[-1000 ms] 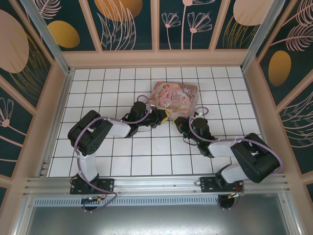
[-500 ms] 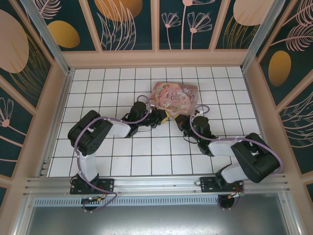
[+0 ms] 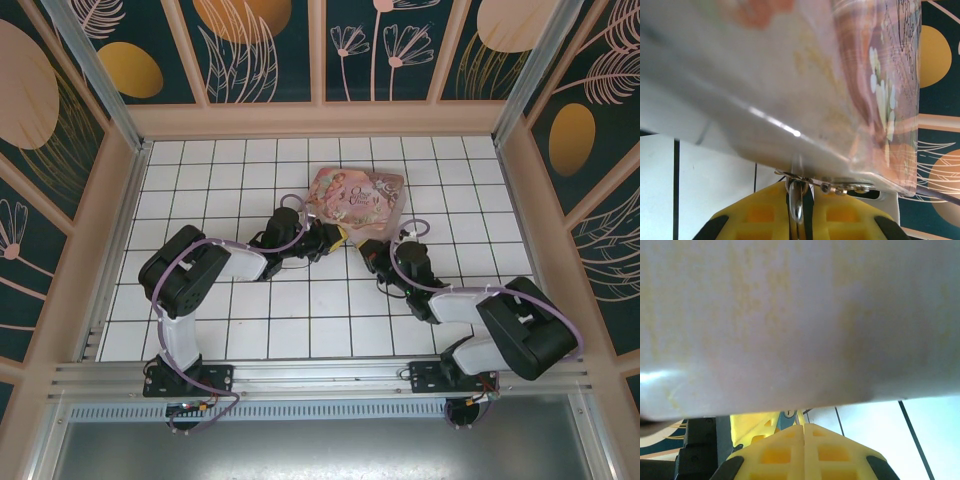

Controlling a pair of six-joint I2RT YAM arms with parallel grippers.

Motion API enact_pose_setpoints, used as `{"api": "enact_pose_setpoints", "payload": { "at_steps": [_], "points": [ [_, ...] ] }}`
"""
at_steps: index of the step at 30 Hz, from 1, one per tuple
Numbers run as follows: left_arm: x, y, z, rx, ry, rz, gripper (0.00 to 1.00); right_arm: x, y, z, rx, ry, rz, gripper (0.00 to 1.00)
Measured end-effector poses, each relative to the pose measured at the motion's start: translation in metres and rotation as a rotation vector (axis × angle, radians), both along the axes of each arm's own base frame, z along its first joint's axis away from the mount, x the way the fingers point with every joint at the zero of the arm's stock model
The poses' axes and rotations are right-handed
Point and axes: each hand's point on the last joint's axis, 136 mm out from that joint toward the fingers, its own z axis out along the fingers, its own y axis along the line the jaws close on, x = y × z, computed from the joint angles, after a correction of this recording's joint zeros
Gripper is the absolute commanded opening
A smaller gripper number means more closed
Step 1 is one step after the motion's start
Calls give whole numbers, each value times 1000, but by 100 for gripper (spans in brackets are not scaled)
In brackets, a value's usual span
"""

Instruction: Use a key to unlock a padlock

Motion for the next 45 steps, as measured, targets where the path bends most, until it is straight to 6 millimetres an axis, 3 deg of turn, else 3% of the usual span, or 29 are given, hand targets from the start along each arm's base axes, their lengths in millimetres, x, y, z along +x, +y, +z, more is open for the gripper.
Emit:
{"api": "enact_pose_setpoints", "payload": {
  "at_steps": [45],
  "points": [
    [8,3,2,-14,12,49,0,19,14,3,59,9,-11,0]
  ]
}}
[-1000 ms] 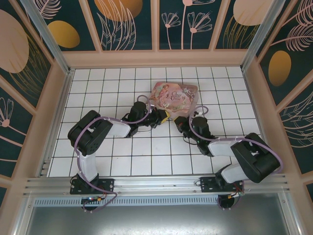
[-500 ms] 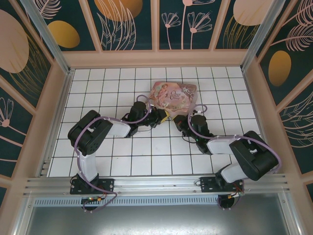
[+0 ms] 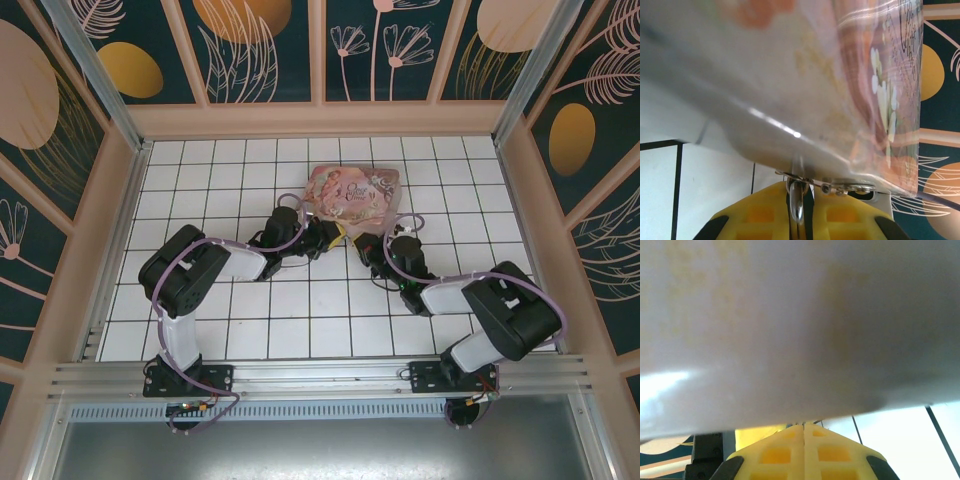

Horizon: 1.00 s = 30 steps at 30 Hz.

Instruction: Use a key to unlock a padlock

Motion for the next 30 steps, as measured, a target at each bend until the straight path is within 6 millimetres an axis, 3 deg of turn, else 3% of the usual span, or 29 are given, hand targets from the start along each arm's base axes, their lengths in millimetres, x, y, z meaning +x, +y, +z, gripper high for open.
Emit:
{"api": "enact_pose_setpoints", "payload": {
  "at_steps": [13,25,30],
  "points": [
    [11,8,-1,10,-7,53,0,14,6,-1,-196,-49,41,0],
    [15,11,-2,15,-9,73,0,14,15,-2,42,10,22,0],
    [15,11,-2,12,-9,74,0,12,18,-3,37,28,39,0]
  ]
}}
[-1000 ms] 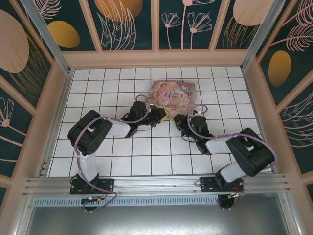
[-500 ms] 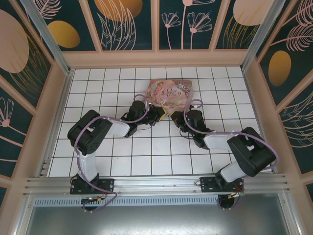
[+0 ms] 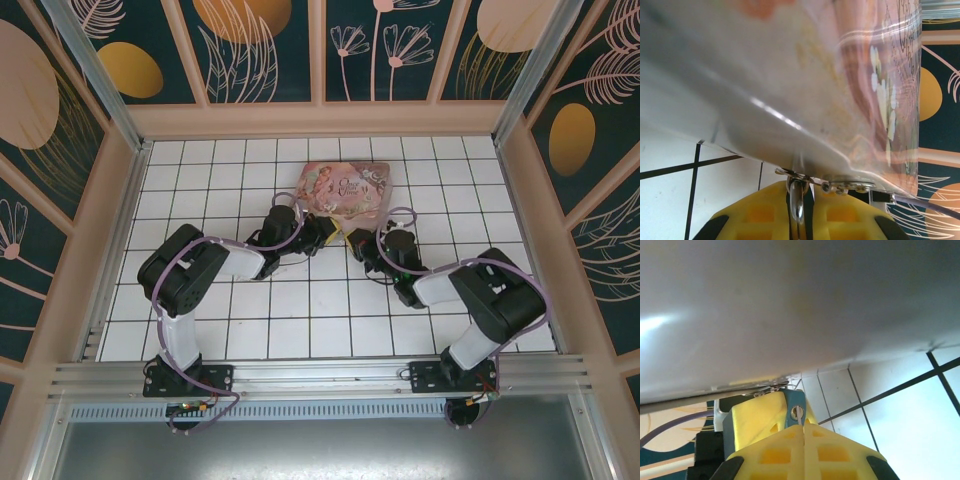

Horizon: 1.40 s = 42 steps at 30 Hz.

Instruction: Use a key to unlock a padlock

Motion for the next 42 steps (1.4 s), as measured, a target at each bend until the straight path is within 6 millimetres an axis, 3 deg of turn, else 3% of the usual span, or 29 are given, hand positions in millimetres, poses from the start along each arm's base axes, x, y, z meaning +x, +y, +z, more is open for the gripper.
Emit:
{"api": "enact_pose_setpoints", "payload": {
  "at_steps": [7,12,42],
  "points": [
    [3,2,1,0,-8,18,0,7,-1,4,-218,-61,44,0],
    [3,2,0,1,-7,16,0,10,-7,3,-253,-79,42,0],
    [0,4,4,-31,20,65,0,8,-5,4,-34,-22,1,0]
  ]
}}
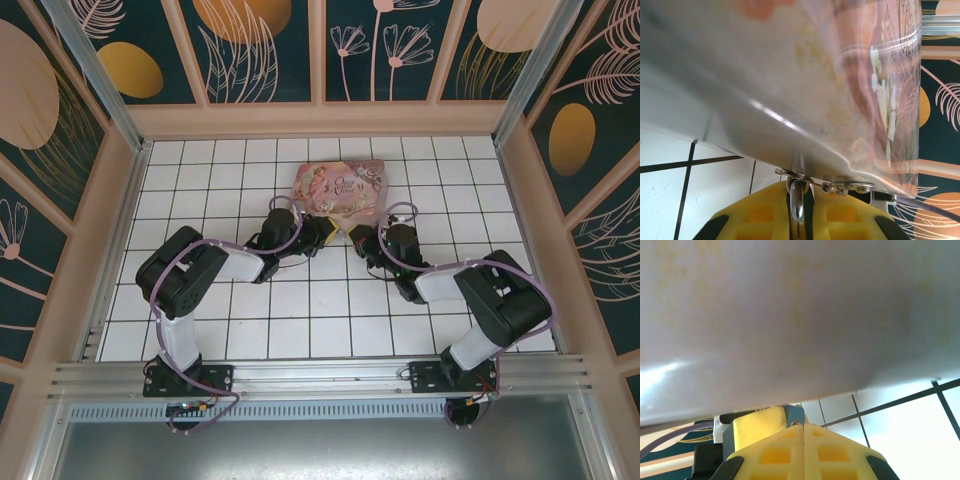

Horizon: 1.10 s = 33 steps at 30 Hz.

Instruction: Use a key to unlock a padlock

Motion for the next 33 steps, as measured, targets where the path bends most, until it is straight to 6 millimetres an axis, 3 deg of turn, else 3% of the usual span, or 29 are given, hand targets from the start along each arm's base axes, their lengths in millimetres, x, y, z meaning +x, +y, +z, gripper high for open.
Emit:
{"api": "enact_pose_setpoints", "payload": {
  "at_steps": [15,26,33],
  "points": [
    [0,-1,-1,1,3,15,0,4,-3,-7,161,64,-14,0],
    [4,2,-1,3,3,38,0,17,-3,1,-103,-80,28,0],
    [4,3,-1,5,1,43,0,20,-2,2,-125,-133,44,0]
  ]
}}
